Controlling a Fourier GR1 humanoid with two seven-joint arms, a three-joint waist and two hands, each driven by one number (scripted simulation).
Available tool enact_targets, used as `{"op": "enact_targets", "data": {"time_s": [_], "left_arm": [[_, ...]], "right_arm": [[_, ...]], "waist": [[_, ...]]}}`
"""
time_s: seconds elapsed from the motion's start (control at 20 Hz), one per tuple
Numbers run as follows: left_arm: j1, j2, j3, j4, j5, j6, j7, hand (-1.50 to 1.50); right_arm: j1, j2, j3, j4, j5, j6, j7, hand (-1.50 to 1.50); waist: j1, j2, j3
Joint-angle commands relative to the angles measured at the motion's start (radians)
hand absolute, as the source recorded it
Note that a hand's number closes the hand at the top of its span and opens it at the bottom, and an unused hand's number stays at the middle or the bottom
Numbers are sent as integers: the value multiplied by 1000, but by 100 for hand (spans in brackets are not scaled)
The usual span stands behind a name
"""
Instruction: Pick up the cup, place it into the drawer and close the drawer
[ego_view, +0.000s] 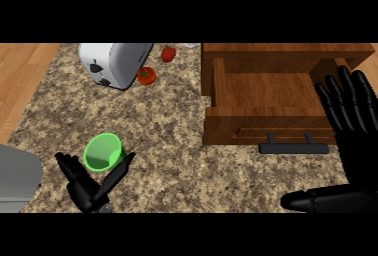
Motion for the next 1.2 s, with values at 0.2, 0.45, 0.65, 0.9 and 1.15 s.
{"op": "enact_targets", "data": {"time_s": [0.2,0.45,0.65,0.9,1.15], "left_arm": [[9,3,23,63,5,-84,-59,-150],[-117,-1,41,200,74,-103,-133,-150],[-49,-1,51,166,47,-176,-130,-150],[-157,-1,89,332,140,-237,-214,-150],[-250,24,195,482,104,-381,-212,-150]], "right_arm": [[-52,-18,-35,30,-27,7,21,-150],[10,42,49,8,35,-18,-8,-150],[44,2,-21,2,-13,28,-37,-150],[81,40,61,-75,38,-7,8,-150],[4,10,14,-18,6,11,9,-150]], "waist": [[2,0,0],[-1,0,0],[0,0,1],[-4,0,0],[-5,2,0]]}}
